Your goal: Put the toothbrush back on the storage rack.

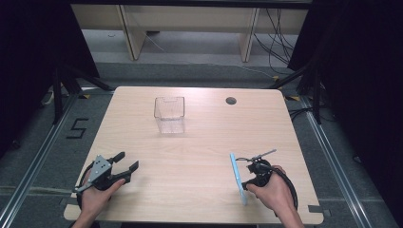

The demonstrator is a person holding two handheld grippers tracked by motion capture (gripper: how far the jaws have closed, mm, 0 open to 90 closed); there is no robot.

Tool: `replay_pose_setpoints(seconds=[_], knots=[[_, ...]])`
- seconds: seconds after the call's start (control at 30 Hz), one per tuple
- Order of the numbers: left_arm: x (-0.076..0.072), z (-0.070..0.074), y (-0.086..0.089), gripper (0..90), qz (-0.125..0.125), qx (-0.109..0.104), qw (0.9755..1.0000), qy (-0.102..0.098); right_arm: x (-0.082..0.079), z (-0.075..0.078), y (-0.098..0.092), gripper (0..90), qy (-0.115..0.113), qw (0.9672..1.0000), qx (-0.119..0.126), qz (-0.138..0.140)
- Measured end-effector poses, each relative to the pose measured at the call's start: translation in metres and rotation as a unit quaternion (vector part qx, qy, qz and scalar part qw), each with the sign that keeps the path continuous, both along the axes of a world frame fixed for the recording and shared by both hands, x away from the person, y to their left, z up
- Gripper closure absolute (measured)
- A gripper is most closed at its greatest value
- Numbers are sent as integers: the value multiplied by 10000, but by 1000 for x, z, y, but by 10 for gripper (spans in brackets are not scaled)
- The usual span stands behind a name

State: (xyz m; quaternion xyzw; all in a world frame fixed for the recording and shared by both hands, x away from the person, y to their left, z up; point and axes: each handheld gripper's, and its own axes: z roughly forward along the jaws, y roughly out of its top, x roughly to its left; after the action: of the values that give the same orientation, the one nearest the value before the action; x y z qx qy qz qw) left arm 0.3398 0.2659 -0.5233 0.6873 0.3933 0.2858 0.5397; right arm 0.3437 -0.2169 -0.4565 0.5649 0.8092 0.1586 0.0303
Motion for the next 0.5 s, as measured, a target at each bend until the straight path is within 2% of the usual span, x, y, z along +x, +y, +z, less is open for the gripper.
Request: replay_pose_setpoints(seconds=[0.1, 0.13, 0.17, 0.2, 0.23, 0.27, 0.3, 0.33, 0.37, 0.4, 0.43, 0.47, 0.5], knots=[[0, 0, 0, 301, -27, -41, 10000, -7, 1, 1, 2, 633, 50, 9999, -6, -102], [0, -1, 0, 300, -21, -74, 10000, -28, 4, 1, 1, 634, 69, 9999, 19, 112], [1, -1, -1, 300, -33, -93, 9999, -27, 4, 2, 2, 634, 134, 9999, -31, -16], [0, 0, 0, 300, -13, -45, 10000, 43, 6, 2, 2, 634, 166, 9998, 16, 95], [0, 0, 0, 299, -6, -68, 10000, 47, 7, 2, 2, 634, 171, 9998, -47, 55], [0, 0, 0, 298, -1, -87, 9999, 50, 8, 1, -1, 635, 141, 9995, -111, 246], [1, 0, 1, 297, -5, -115, 9999, 65, 8, 2, 2, 636, 190, 9998, -63, 32], [1, 0, 1, 295, -15, -129, 9999, 69, 9, 3, 3, 638, 158, 9997, -121, 103], [1, -1, 1, 291, -41, -182, 9998, 39, 9, 3, 4, 642, 220, 9997, -58, 28], [1, -1, 2, 286, -58, -224, 9997, 32, 10, 3, 4, 645, 230, 9996, -81, 147], [0, 0, 3, 281, -42, -155, 9998, 99, 11, 4, 7, 647, 261, 9996, -114, 92], [0, 0, 3, 277, -55, -184, 9998, 82, 11, 4, 8, 650, 274, 9994, -143, 154], [-1, 0, 3, 276, -51, -182, 9998, 82, 11, 4, 11, 652, 330, 9993, -151, 78]])
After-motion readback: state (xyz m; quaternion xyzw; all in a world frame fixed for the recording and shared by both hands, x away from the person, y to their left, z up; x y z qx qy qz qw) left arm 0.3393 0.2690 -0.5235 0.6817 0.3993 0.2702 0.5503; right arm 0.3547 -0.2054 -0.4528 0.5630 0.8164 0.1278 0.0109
